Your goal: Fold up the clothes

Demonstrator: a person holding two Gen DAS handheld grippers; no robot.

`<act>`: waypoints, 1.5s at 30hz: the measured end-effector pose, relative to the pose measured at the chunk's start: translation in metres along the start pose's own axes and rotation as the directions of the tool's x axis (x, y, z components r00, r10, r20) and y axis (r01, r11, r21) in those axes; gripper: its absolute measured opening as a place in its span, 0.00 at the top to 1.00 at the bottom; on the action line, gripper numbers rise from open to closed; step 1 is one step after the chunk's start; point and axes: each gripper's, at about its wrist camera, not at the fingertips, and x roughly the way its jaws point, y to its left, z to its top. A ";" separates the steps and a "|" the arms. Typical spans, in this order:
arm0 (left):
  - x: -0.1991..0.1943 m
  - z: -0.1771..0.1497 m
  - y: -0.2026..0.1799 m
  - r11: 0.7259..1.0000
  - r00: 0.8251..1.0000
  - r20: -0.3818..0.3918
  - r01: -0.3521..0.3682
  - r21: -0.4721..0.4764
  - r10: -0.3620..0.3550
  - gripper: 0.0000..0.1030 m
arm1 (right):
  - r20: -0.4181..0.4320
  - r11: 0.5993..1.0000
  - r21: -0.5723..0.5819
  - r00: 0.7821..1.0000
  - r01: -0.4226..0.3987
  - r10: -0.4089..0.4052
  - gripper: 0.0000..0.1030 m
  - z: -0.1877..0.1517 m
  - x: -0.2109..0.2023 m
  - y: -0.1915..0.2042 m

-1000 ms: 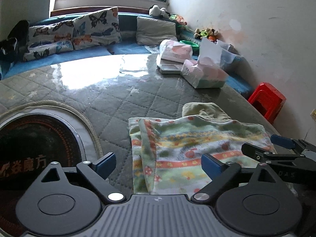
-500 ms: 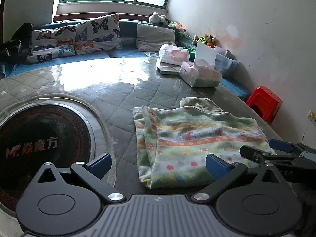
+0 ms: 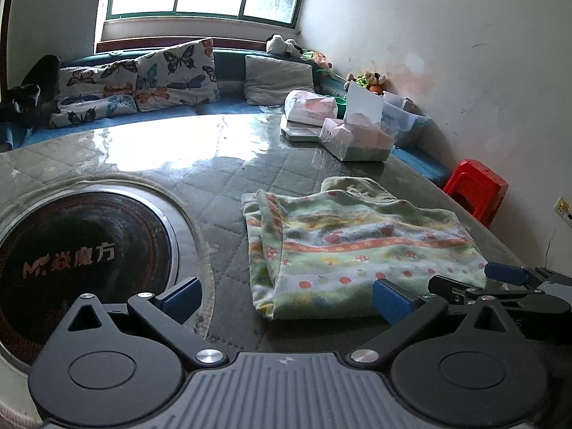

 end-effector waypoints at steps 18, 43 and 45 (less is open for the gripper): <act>-0.015 -0.023 -0.010 0.999 0.999 -0.018 -0.041 0.029 0.042 0.00 | -0.008 0.996 0.085 1.000 -0.021 0.022 0.00 -0.018 -0.017 0.002; -0.016 -0.044 -0.019 0.998 0.997 -0.060 -0.055 0.031 0.057 0.00 | -0.050 0.998 0.047 0.998 0.043 -0.041 0.00 -0.037 -0.022 0.010; -0.016 -0.045 -0.019 0.998 0.996 -0.063 -0.055 0.033 0.057 0.00 | -0.053 0.998 0.048 0.998 0.047 -0.044 0.00 -0.037 -0.022 0.009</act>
